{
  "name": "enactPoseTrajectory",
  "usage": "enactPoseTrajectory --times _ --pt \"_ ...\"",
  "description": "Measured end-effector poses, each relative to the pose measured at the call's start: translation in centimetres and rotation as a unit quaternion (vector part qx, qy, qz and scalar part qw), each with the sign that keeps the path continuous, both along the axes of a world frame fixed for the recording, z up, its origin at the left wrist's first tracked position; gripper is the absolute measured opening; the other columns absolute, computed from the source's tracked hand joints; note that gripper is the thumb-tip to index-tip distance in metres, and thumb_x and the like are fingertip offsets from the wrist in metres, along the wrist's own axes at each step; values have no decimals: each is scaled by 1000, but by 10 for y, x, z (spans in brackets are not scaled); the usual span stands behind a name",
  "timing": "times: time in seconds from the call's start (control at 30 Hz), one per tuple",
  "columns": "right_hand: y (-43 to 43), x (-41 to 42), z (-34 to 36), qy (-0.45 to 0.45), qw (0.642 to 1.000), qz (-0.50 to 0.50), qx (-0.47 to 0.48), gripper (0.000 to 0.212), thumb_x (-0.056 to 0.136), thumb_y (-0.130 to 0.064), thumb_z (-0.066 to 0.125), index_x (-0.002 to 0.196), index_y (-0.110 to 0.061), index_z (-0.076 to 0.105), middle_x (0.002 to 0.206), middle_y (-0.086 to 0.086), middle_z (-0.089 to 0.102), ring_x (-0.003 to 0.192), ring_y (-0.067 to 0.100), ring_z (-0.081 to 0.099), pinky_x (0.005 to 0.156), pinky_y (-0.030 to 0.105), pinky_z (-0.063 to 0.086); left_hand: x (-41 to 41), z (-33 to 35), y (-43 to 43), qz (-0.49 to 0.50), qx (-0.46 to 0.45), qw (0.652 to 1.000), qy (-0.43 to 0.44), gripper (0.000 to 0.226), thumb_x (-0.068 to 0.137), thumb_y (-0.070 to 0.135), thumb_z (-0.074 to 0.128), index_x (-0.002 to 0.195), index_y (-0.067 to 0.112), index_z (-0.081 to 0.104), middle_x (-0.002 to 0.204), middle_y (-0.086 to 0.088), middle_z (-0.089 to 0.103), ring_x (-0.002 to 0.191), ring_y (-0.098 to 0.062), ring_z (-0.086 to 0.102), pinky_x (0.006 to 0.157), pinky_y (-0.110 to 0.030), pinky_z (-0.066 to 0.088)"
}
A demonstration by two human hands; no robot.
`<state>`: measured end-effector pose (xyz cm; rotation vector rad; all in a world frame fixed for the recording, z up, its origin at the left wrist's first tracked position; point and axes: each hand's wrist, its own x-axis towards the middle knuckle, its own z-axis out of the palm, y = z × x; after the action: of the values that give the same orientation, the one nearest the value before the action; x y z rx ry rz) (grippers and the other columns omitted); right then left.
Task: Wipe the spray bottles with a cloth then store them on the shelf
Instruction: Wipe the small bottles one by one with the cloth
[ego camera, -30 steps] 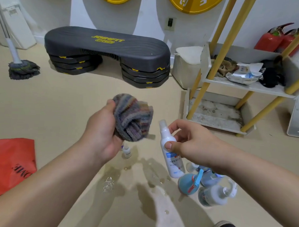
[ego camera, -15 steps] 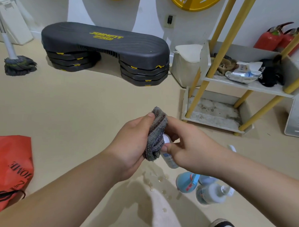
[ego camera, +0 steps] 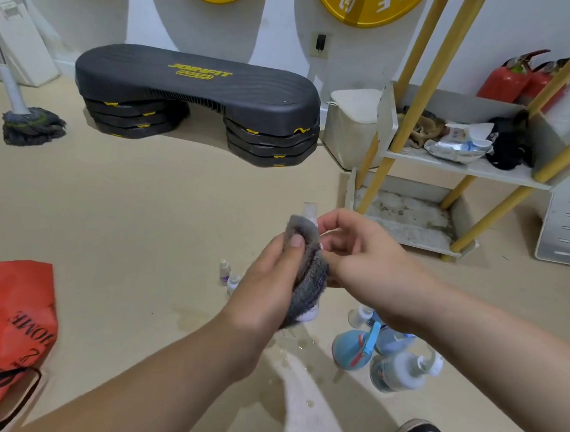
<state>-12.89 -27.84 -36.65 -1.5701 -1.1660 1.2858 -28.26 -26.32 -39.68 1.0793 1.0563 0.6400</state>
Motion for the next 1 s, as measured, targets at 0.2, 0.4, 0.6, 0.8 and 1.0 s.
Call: enactPoseTrajectory --times 0.2,0.4,0.6,0.8,1.0 --pt "2 2 9 106 993 -44 -26 9 97 -4 66 106 -3 66 89 12 67 79 21 67 84 42 63 -7 5 12 -38 -127 986 -97 60 100 69 45 139 29 66 131 -14 73 123 -35 69 112 -51 48" --pt "12 23 20 28 997 -59 -34 26 96 -39 71 88 -15 76 81 6 59 64 19 52 56 33 42 -5 14 6 -19 -153 982 -113 49 104 34 52 63 16 72 69 -6 67 55 -21 65 52 -27 53" --pt "7 30 18 30 999 -17 -21 22 101 -21 66 99 1 68 77 13 60 57 21 53 51 33 44 -12 6 5 -39 -157 984 -70 30 102 25 50 99 4 70 91 -15 73 68 -26 69 55 -27 55" --pt "4 15 10 -52 999 -2 2 32 102 -29 63 93 2 62 65 18 62 55 28 56 51 36 46 -6 12 6 -17 7 1000 -13 30 106 33 57 108 7 72 97 -24 78 88 -44 77 85 -57 62" --pt "3 13 9 -76 997 -31 -3 35 97 -33 68 74 -8 59 51 16 56 42 25 47 46 29 39 -3 2 -1 -66 148 985 54 13 103 27 66 106 18 75 97 -7 79 91 -24 77 78 -36 59"
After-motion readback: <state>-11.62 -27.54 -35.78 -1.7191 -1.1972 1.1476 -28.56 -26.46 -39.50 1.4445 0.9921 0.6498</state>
